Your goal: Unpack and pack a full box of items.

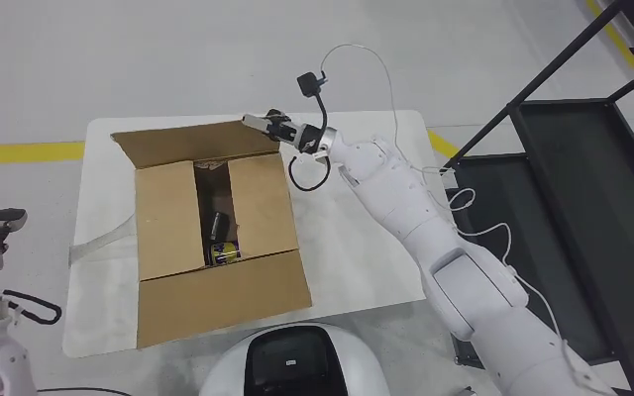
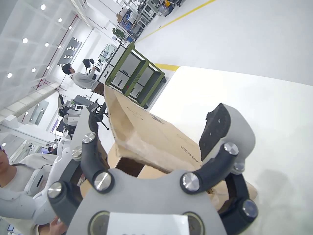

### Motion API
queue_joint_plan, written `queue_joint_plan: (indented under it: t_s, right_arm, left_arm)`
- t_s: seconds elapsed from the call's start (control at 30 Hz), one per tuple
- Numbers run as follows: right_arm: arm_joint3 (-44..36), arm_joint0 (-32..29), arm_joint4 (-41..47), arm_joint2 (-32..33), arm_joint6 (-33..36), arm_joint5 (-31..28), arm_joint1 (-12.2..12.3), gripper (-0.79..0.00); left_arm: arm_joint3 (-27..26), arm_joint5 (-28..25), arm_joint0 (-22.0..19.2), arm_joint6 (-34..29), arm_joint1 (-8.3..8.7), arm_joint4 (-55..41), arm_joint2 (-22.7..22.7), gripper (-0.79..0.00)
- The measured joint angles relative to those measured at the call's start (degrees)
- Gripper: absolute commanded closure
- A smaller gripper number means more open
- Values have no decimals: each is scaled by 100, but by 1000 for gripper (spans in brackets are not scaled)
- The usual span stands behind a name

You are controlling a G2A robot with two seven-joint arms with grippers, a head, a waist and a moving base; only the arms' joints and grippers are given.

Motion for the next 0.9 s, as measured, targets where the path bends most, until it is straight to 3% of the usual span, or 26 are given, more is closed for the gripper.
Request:
queue_joint_plan:
  t_s: [0.4, 0.9]
  right_arm:
    - [-744, -382, -295, 236, 499, 82, 204, -785]
    - [-2554, -1190, -274, 927, 970, 394, 569, -776]
  left_arm:
    - [60, 45, -45, -49, -18, 183, 43, -785]
    - [82, 11, -22, -111, -47, 297, 77, -785]
